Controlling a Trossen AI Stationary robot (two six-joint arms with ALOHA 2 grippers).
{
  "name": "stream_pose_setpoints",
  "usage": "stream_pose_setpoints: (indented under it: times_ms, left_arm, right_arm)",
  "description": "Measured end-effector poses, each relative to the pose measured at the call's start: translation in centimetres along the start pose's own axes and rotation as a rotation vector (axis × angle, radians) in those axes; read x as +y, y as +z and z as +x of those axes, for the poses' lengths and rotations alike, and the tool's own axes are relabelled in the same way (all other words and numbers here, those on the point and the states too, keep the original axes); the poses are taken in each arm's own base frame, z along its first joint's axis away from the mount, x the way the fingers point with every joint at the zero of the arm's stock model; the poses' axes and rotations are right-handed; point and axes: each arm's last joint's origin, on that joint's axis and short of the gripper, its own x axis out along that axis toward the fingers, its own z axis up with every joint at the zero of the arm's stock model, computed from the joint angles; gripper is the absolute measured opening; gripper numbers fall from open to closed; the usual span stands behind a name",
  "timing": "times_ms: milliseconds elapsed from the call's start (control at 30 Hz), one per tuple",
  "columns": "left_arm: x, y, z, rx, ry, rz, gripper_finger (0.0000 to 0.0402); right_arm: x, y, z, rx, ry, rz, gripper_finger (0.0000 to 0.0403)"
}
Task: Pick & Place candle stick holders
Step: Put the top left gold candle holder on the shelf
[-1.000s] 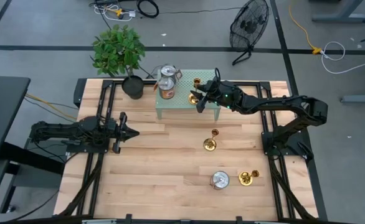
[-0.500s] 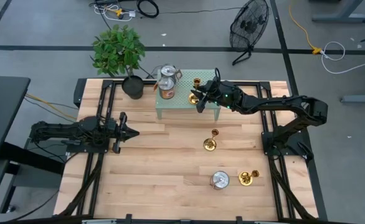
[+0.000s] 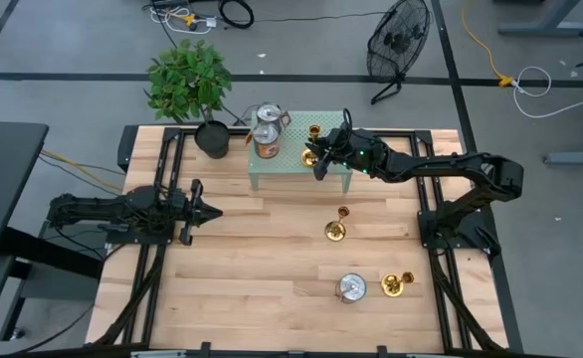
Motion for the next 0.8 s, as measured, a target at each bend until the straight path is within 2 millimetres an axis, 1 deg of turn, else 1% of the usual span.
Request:
stream_pose_setpoints:
  times_ms: [800]
  left_arm:
    - [0.0,-0.01,0.0,0.0,0.0,0.0,0.003]
  right_arm:
    - [0.02,0.07,0.0,-0.007,0.001,0.004,0.004]
